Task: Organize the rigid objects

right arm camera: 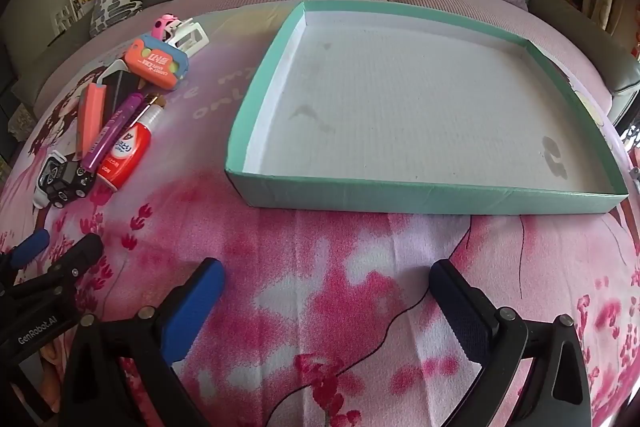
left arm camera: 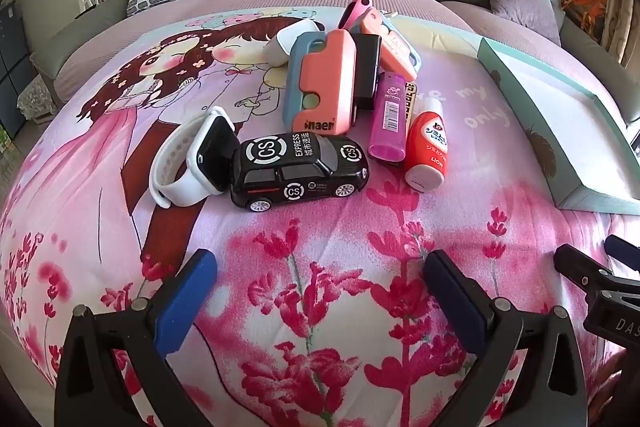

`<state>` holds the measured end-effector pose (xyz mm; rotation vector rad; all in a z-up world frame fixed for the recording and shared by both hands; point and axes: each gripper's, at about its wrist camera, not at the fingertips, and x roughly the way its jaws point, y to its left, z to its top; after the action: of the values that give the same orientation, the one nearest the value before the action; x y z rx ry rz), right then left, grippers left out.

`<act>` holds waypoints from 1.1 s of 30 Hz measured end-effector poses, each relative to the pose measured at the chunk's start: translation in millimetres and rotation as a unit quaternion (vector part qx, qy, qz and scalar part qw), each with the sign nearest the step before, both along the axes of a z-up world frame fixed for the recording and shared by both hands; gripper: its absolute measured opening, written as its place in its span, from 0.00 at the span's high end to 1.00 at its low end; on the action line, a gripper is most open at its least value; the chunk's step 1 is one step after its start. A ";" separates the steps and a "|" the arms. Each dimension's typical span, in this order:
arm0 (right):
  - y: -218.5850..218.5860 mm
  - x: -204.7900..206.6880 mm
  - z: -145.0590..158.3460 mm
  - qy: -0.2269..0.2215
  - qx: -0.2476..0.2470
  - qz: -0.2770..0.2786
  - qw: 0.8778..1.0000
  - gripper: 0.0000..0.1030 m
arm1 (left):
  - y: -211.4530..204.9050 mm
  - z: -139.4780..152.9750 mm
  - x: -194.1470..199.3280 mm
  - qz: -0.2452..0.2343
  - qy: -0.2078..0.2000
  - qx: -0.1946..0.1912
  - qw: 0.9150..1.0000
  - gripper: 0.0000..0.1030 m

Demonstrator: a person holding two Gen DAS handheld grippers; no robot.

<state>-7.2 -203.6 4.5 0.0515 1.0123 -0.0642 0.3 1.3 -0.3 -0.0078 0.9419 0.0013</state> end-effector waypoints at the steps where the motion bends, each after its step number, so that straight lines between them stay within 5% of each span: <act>1: -0.1 0.1 -0.1 0.001 0.000 0.000 1.000 0.00 | -1.1 0.7 1.3 0.000 0.001 0.000 1.000 0.00; 33: 1.5 -1.7 0.4 -0.002 -0.005 0.000 1.000 0.00 | 0.0 -3.2 1.2 0.000 -0.003 0.004 1.000 0.00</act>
<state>-8.9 -202.1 4.9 0.0434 1.0089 -0.0688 1.5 1.2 -3.5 -0.0002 0.9363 0.0043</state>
